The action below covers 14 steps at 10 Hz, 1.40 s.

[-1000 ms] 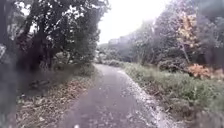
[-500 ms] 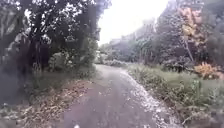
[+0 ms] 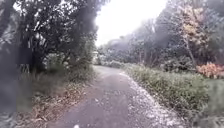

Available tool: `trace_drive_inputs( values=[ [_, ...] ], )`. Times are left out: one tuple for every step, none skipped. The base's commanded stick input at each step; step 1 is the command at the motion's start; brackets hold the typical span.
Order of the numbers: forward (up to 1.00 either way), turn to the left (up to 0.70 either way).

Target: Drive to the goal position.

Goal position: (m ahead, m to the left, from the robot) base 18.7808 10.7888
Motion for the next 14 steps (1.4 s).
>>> trace_drive_inputs(
  values=[
    [0.6,0.0],
    [0.6,-0.02],
    [0.6,-0.07],
    [0.6,-0.15],
    [0.6,-0.15],
    [0.6,-0.15],
    [0.6,-0.15],
    [0.6,-0.15],
    [0.6,-0.15],
    [0.6,-0.15],
    [0.6,-0.15],
    [0.6,-0.15],
    [0.6,-0.15],
    [0.6,-0.15]
  ],
)
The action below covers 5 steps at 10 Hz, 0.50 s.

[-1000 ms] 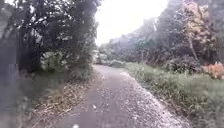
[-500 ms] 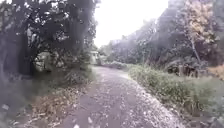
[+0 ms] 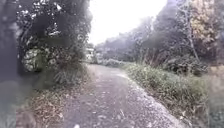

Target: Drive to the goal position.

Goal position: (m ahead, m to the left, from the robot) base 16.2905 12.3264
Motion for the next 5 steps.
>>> trace_drive_inputs(
  values=[
    [0.6,-0.12],
    [0.6,-0.02],
    [0.6,0.0],
    [0.6,0.0],
    [0.6,0.0]
  ],
)
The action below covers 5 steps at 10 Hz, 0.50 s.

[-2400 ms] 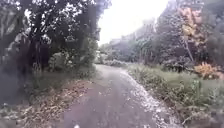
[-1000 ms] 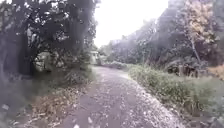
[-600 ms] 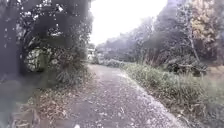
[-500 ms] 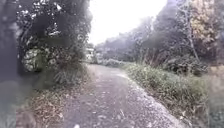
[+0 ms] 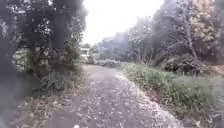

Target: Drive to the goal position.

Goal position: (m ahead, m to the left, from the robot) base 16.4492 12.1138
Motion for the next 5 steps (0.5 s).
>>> trace_drive_inputs(
  values=[
    [0.6,0.0],
    [0.6,0.0],
    [0.6,0.0],
    [0.6,0.0],
    [0.6,0.0]
  ],
)
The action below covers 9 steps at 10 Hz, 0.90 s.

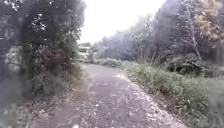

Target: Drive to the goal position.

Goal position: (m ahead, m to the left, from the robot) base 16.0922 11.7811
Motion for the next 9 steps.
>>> trace_drive_inputs(
  values=[
    [0.6,0.0],
    [0.6,0.0],
    [0.6,0.0],
    [0.6,0.0],
    [0.6,0.0],
    [0.6,0.0],
    [0.6,0.0],
    [0.6,0.0],
    [0.6,0.0]
  ],
)
